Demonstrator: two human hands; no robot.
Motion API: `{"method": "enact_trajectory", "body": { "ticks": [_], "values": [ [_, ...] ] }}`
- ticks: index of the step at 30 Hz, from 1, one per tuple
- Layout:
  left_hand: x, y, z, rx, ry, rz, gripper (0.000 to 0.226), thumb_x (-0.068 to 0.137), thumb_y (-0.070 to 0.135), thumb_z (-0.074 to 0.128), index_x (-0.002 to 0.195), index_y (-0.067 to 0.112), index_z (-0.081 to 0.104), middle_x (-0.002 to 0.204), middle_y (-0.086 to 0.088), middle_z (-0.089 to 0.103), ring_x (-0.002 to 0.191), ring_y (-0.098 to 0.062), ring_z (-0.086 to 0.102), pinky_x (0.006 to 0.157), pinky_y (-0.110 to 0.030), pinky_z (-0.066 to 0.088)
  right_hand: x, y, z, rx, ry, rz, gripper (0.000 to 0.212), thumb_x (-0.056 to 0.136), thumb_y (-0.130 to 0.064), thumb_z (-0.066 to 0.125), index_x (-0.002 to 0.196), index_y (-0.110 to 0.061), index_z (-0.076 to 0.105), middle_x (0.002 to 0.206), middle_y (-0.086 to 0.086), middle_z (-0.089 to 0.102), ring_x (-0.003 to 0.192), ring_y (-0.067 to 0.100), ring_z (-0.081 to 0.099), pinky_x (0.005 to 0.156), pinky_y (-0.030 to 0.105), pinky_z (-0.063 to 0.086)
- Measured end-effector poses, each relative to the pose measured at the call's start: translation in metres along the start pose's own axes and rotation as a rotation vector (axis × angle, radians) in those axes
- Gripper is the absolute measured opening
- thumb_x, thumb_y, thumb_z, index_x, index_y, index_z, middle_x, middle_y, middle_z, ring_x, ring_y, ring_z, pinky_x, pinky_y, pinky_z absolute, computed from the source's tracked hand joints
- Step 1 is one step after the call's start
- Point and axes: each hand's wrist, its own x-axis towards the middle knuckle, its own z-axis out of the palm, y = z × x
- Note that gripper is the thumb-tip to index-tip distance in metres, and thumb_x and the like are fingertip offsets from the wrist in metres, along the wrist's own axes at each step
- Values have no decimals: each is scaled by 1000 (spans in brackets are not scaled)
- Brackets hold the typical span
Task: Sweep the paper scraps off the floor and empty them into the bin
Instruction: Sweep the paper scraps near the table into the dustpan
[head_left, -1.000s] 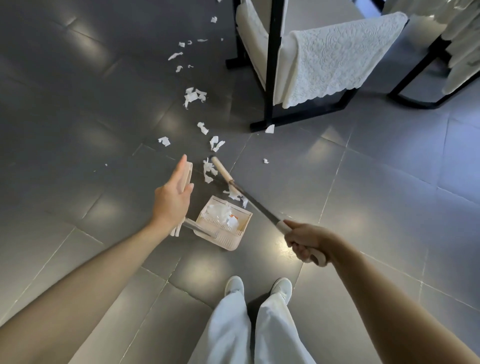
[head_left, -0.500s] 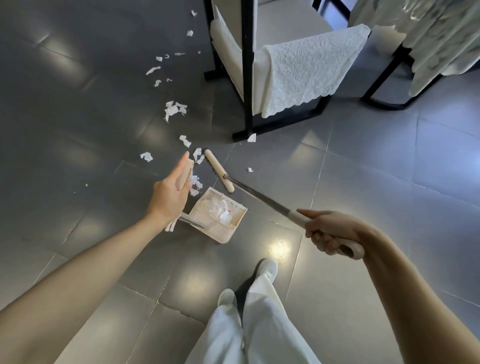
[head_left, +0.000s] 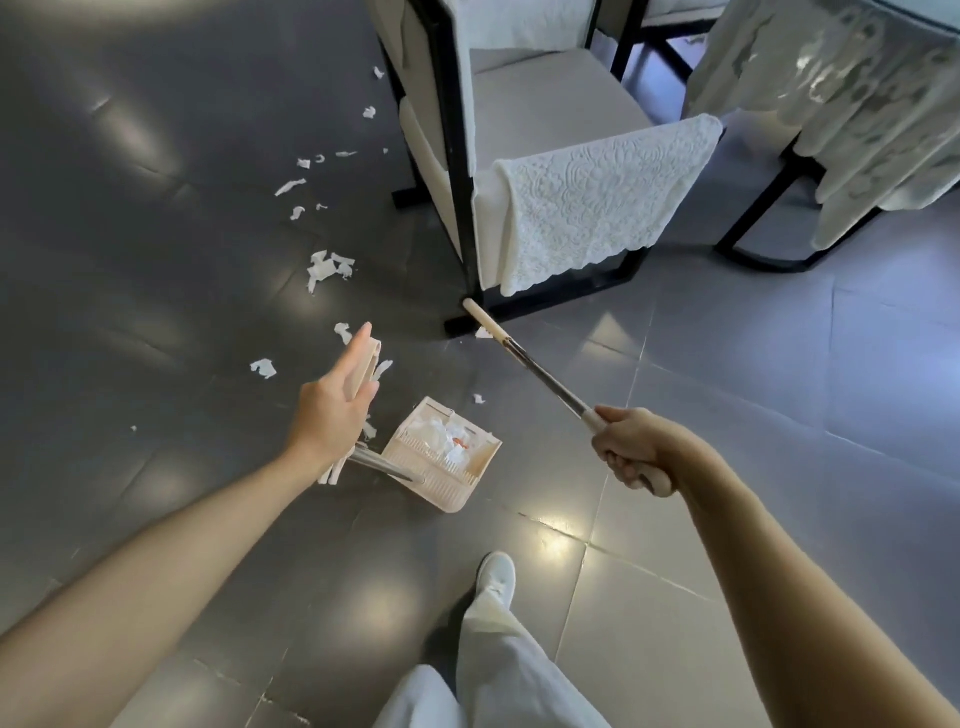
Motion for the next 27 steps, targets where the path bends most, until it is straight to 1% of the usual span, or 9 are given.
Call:
{"method": "enact_trajectory", "body": {
  "ticks": [2,5,9,12,15,18,20,23,27],
  "values": [
    [10,2,4,18,26,-5,66,93,4,59,147,34,36,130,1,61,114,-25,58,94,-12,37,28,-9,-4,-33,18,6,38,86,2,43,120,-10,55,58,8,46,38,14,39,39,22,36],
    [22,3,9,41,26,12,67,92,2,60,148,25,34,131,19,45,119,-3,51,86,9,24,64,-17,2,-11,8,41,45,84,3,40,125,-11,54,54,7,43,39,15,37,42,24,32],
    [33,0,12,48,3,3,67,91,-3,58,149,19,33,131,27,36,112,23,37,86,10,21,83,-32,10,57,-123,154,53,89,3,35,132,-25,45,49,2,37,30,8,31,34,14,27],
    [41,2,6,56,-17,-22,65,93,0,57,149,21,32,133,18,40,120,6,46,89,9,22,69,-45,2,-8,-206,195,42,90,4,33,124,-16,48,53,3,37,27,7,30,33,13,27],
    [46,3,2,63,-40,-23,66,93,1,58,149,24,32,134,14,45,123,-9,48,88,8,23,48,-47,-21,21,-237,194,50,89,5,33,135,-13,42,42,-1,36,29,6,30,32,12,26],
    [47,5,2,78,-70,-26,66,93,4,58,149,26,32,135,8,52,123,-27,54,91,-4,29,27,-46,-39,49,-218,193,50,89,5,37,136,-13,43,42,-1,39,33,7,32,33,14,29],
    [49,5,2,90,-93,-15,67,94,5,58,150,28,31,135,6,54,121,-32,55,96,-15,34,19,-44,-44,42,-187,180,48,88,4,40,133,-11,45,41,0,42,32,8,34,34,15,31],
    [50,1,2,87,-109,-11,66,94,4,57,149,30,32,129,15,51,119,-32,55,93,-6,31,21,-36,-45,58,-146,155,45,89,3,41,130,-14,48,40,-1,44,31,8,36,33,16,32],
    [54,-5,-1,82,-102,-9,66,93,4,58,149,30,33,132,-5,60,113,-36,58,95,-19,37,48,-22,-13,-10,-56,118,49,89,5,44,133,-16,45,38,0,41,31,12,36,35,18,32]
  ]
}}
